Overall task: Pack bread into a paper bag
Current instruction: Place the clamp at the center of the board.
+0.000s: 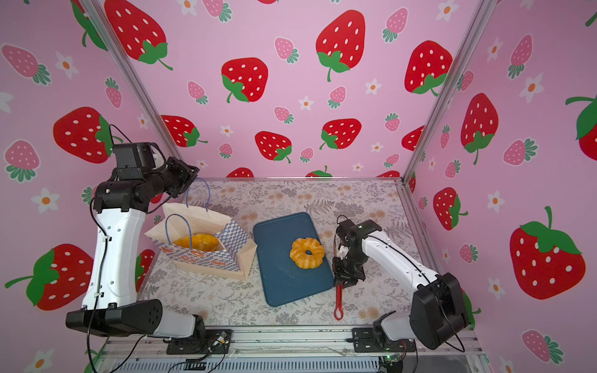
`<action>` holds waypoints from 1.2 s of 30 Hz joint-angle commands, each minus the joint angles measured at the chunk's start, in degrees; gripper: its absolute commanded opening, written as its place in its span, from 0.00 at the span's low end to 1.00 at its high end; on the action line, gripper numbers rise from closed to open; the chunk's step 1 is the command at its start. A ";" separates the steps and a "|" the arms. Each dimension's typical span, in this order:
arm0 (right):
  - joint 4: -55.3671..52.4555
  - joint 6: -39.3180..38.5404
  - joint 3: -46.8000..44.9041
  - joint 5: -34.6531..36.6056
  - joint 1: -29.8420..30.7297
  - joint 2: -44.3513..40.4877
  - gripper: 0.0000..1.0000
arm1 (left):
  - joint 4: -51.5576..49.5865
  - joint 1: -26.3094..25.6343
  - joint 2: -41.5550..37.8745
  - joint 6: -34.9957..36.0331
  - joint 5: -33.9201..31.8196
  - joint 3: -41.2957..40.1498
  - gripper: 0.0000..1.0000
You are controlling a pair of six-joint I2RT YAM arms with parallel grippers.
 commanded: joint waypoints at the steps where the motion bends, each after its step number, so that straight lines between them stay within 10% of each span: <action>1: -3.00 -0.61 2.17 -3.53 1.04 -0.32 0.00 | 1.41 -0.21 -0.92 -0.09 0.25 0.68 0.24; 12: -7.66 7.02 5.22 20.93 9.64 5.08 0.00 | 1.93 -0.16 -0.80 0.13 0.90 -0.06 0.24; 25: 19.96 11.47 -6.85 21.29 2.87 18.99 0.00 | 1.71 -0.23 0.82 0.70 2.34 1.48 0.24; 28: 22.82 11.22 -7.83 20.86 2.87 19.89 0.27 | 1.32 -0.18 1.35 0.92 2.40 2.54 0.24; 36: 21.08 11.92 -10.37 21.02 2.86 13.97 0.63 | 0.16 -0.19 2.38 1.88 2.23 3.92 0.25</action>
